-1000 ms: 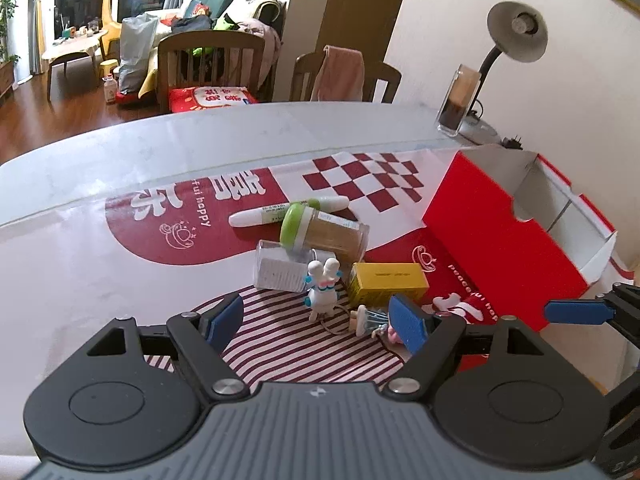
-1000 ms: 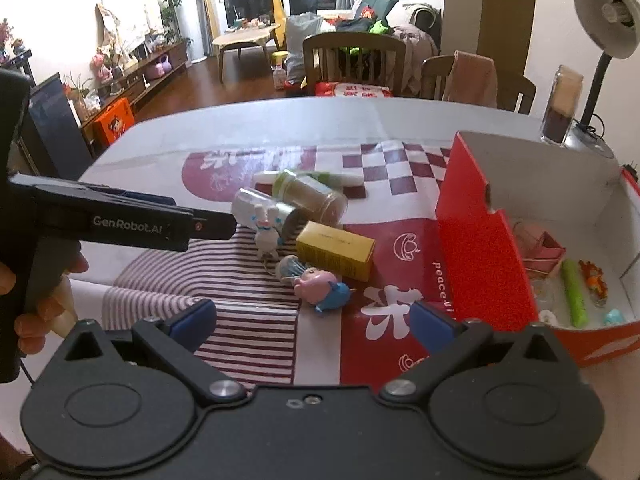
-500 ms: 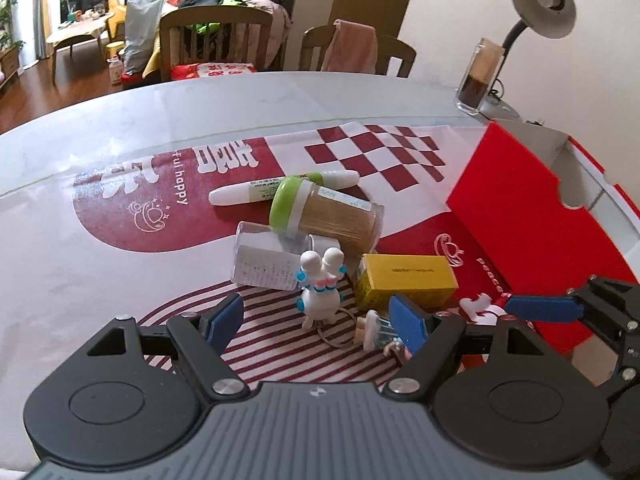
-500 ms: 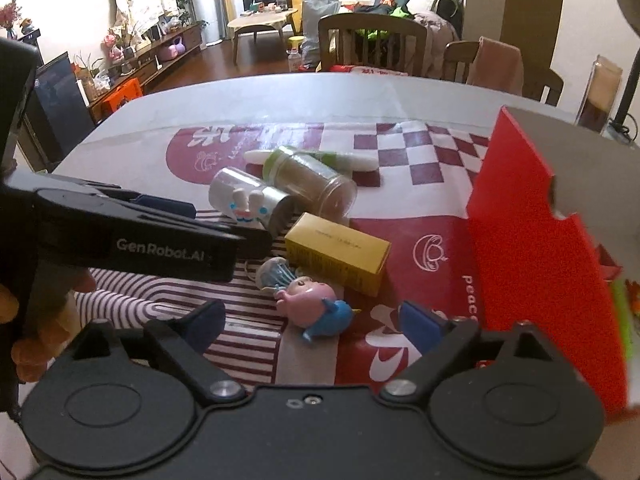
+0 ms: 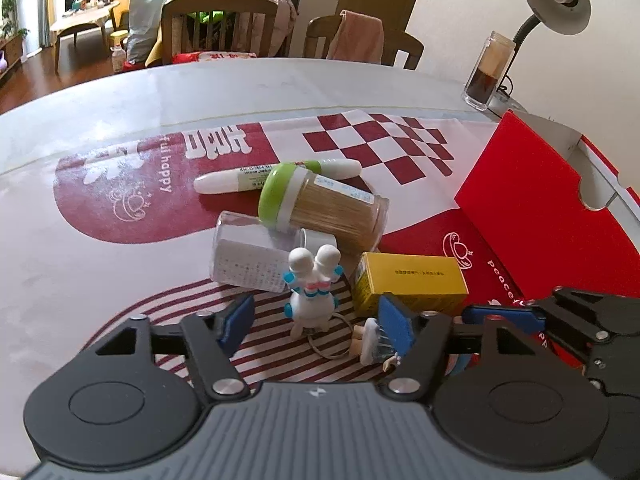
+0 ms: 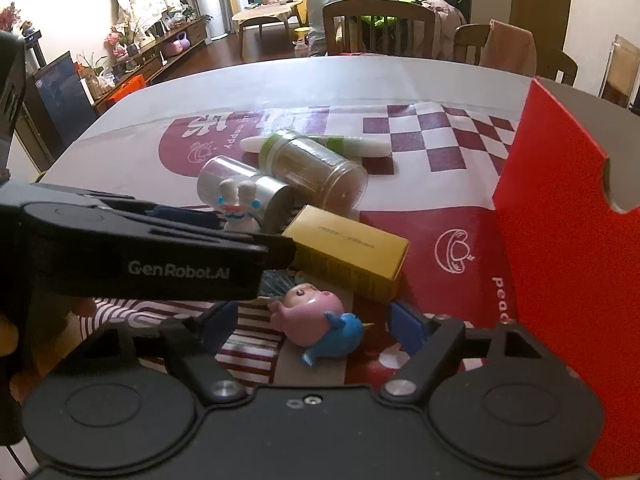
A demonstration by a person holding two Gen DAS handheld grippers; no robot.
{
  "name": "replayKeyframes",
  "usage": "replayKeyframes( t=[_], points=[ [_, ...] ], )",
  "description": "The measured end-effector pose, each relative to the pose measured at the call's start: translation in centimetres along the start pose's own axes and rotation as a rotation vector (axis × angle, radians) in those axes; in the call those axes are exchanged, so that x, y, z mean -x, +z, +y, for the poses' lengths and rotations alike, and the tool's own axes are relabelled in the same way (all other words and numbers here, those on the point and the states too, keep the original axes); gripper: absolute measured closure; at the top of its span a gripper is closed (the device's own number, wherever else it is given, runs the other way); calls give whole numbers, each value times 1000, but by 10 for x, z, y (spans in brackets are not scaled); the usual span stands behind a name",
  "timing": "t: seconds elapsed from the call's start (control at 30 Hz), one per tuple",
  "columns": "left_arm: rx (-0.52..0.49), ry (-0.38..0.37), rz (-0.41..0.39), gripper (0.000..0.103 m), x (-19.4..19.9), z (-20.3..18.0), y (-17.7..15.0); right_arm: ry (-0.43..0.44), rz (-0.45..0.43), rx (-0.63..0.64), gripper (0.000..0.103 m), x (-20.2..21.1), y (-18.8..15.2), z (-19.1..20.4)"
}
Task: Organize rigid objects
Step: 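Grasp the white bunny figurine with the left gripper while the right gripper grasps the pink pig figurine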
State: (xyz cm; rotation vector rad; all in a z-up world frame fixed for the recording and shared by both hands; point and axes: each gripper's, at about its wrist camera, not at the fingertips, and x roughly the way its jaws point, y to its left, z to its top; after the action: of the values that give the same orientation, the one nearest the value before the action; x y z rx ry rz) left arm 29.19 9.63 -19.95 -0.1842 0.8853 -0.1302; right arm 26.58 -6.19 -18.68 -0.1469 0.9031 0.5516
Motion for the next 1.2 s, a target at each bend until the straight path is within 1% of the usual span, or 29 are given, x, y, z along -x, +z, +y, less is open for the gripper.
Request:
replayKeyframes(
  t=[0.13,0.2,0.27,0.3,0.37,0.4,0.47,0.53,0.67,0.77,0.97,1.07,1.2],
  points=[
    [-1,-7,1,42,-2,-2,0,0,9,-18,27,-4,0,-1],
    [1,-14,7,44,-4,-3,0,3,11,-17,27,-5,0,-1],
    [3,-22,11,48,-6,-3,0,0,11,-13,30,-5,0,-1],
    [6,-25,13,49,-7,-3,1,0,10,-12,31,-5,0,0],
    [15,-27,14,49,-8,-2,1,-2,8,-14,37,-5,0,0],
    [18,-29,13,51,-8,-2,2,2,8,-18,38,-5,0,0],
    [26,-45,16,59,-9,-1,3,0,11,-20,39,-4,0,0],
    [26,-51,18,61,-9,-2,3,-7,12,-12,39,-3,0,2],
    [35,-68,18,71,-8,-1,4,-16,14,-4,39,-1,0,5],
    [55,-65,28,77,-9,2,5,-18,14,-10,39,2,-1,6],
    [55,-74,31,78,-4,4,3,-32,4,-36,39,12,-3,5],
    [52,-81,26,78,3,3,1,-32,-9,-51,39,20,-5,4],
    [52,-89,22,78,14,4,-2,-54,-13,-51,39,31,-7,6]
  ],
)
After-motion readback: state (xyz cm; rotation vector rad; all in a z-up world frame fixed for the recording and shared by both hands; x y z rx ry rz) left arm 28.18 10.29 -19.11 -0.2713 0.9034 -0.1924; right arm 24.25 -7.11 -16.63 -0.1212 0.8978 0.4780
